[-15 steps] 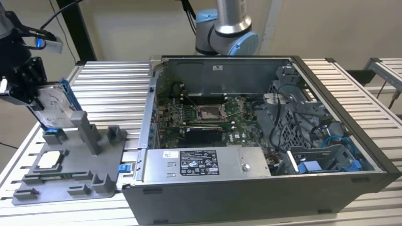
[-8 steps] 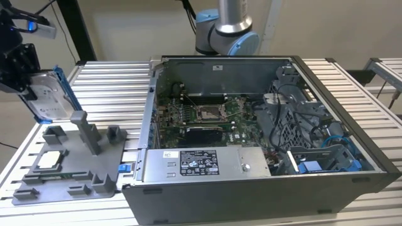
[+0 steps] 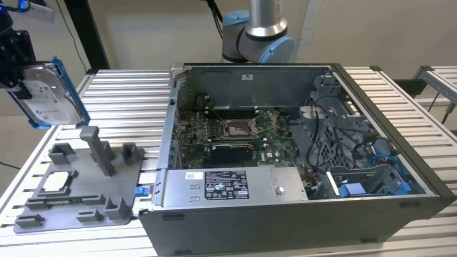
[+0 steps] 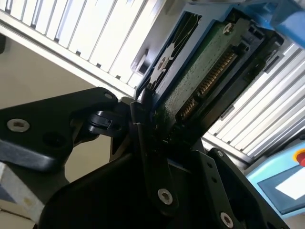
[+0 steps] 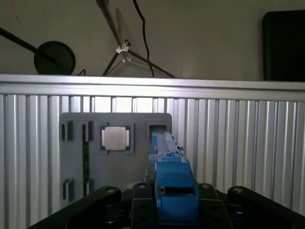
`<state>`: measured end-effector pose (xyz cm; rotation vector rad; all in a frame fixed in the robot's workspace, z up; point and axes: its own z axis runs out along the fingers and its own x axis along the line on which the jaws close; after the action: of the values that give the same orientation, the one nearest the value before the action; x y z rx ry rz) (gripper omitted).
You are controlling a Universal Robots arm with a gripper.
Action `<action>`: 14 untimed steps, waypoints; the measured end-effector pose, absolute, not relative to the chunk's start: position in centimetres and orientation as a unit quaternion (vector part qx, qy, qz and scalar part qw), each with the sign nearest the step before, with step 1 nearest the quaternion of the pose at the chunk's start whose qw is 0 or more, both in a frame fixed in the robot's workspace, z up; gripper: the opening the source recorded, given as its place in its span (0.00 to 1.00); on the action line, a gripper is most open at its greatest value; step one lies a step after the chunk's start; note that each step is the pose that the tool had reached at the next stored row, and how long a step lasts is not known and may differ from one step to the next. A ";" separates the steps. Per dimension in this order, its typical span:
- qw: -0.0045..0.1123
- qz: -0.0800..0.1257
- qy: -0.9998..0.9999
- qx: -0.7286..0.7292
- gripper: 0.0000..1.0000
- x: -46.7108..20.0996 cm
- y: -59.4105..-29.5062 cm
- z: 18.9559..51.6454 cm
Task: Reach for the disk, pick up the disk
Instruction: 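Pick up the disk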
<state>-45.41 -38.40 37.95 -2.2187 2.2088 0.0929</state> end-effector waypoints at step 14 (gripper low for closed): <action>0.004 0.031 0.705 -0.708 0.00 -45.4 -38.4 43.2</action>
<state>-45.41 -38.39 43.25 -2.2201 2.2104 0.0966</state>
